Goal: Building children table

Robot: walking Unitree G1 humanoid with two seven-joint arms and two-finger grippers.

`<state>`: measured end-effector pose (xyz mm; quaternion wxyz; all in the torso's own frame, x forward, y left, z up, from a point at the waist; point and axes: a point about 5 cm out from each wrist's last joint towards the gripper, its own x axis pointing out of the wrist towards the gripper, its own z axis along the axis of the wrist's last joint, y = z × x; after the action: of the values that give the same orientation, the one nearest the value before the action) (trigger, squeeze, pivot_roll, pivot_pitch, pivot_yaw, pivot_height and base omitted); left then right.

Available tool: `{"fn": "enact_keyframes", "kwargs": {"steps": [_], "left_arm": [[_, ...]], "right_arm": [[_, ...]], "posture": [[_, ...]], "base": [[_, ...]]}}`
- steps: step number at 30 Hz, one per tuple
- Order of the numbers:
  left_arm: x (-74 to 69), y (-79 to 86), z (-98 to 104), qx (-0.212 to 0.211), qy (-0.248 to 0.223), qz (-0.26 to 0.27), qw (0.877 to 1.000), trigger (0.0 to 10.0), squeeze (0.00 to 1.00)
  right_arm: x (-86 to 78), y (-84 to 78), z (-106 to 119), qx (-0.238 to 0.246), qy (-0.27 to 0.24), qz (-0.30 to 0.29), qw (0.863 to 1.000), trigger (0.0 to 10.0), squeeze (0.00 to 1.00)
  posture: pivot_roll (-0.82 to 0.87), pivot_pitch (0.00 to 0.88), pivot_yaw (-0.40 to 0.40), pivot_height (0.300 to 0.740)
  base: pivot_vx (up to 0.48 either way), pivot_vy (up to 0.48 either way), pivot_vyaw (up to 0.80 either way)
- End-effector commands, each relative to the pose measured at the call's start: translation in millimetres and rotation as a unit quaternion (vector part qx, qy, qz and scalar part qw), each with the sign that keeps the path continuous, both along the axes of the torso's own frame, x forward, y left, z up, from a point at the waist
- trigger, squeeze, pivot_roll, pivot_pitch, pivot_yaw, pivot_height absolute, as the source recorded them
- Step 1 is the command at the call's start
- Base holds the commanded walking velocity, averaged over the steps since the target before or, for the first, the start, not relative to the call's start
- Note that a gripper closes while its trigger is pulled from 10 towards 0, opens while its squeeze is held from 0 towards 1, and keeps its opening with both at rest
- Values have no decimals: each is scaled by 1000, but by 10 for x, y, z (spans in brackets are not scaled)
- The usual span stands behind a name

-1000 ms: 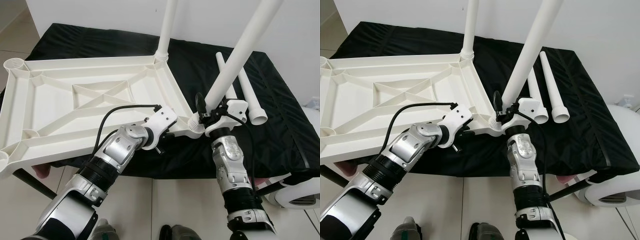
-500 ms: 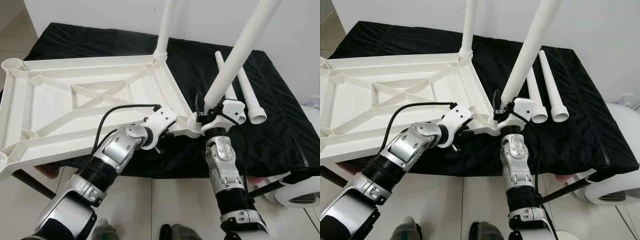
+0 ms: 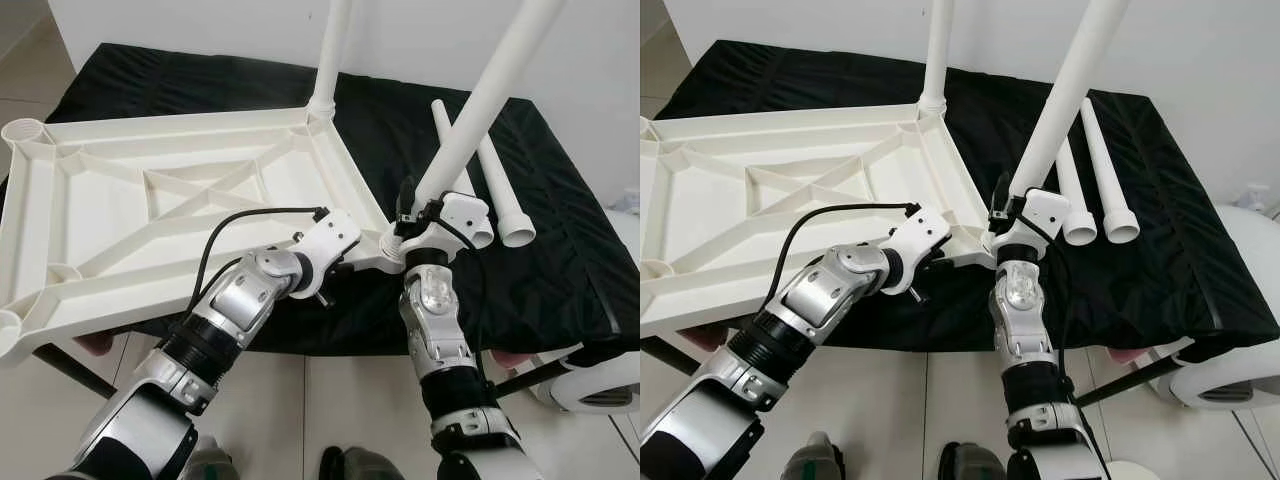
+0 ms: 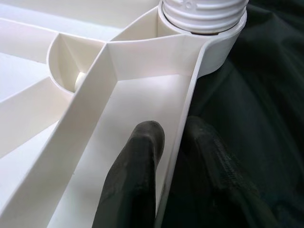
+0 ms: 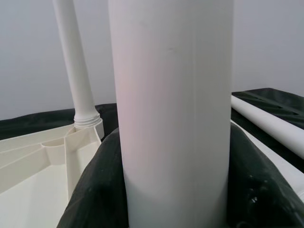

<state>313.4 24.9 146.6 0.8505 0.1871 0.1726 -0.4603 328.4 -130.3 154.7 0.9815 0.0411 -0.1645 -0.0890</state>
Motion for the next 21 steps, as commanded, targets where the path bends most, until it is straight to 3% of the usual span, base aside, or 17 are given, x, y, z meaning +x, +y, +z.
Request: {"fn": "enact_keyframes", "kwargs": {"steps": [1, 12, 21], "left_arm": [[-17, -55, 260, -22, -39, -43, 998, 10000, 0], [-28, -50, 269, -22, -41, -44, 998, 10000, 0], [-30, -64, 285, -24, -43, -48, 998, 10000, 0]], "right_arm": [[-77, -330, -415, 2, 94, -80, 992, 10000, 0], [-154, -335, -525, -10, 99, -63, 993, 10000, 0], [-311, -453, -608, -32, 81, -50, 995, 10000, 0]], "posture": [[86, 80, -79, 740], [78, 78, -79, 740], [67, 73, -73, 740]], "base": [[0, 0, 0], [0, 0, 0], [0, 0, 0]]}}
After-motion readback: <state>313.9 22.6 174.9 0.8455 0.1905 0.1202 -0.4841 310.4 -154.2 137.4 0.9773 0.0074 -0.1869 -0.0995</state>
